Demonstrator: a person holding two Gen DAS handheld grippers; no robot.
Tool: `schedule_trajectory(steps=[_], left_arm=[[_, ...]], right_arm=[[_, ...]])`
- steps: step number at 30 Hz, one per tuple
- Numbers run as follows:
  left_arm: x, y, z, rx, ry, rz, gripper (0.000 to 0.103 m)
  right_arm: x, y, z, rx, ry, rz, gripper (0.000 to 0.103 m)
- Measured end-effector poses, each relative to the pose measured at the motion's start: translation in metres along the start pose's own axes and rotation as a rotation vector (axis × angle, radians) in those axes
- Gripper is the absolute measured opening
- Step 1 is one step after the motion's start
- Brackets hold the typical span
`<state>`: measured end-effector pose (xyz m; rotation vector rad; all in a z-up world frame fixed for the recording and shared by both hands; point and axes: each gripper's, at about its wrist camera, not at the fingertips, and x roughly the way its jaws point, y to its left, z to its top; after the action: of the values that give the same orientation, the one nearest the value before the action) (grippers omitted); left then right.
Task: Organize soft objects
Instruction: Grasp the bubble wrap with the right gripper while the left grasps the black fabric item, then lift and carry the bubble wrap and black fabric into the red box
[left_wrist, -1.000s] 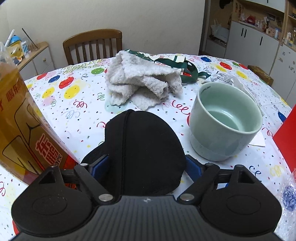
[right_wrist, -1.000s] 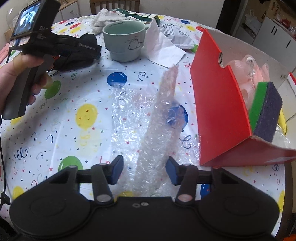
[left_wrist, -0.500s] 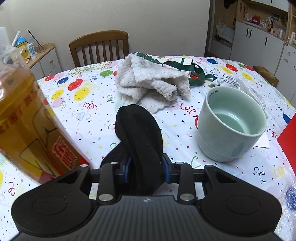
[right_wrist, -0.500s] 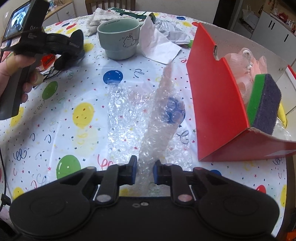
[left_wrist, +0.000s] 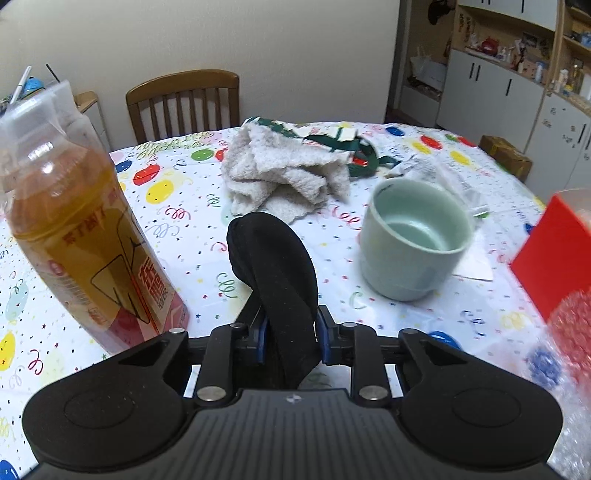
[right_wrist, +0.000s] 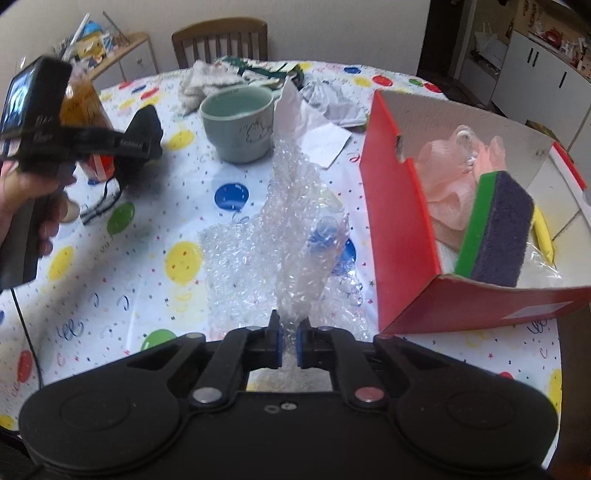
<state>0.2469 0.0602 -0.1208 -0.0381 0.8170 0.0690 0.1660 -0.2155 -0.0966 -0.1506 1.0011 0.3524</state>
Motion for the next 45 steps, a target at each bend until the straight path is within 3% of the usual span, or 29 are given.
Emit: schedule_trajectory(steps=[22,29,45], left_arm=[[-0.111,-0.029,0.017,0.044,-0.069,-0.179,0.025],[-0.142,-0.059,0.031,0.084,-0.127,-0.247,0.025],[-0.173,-0.148,0.061,0.117,-0.201,-0.292,0.025]], right_arm=[[-0.098,-0.053,0.033,0.160,-0.175,0.082,0.005],[-0.120,-0.087,0.042,0.188,-0.226,0.088,0.005],[-0.139,-0.178,0.054,0.149,-0.277,0.098,0.005]])
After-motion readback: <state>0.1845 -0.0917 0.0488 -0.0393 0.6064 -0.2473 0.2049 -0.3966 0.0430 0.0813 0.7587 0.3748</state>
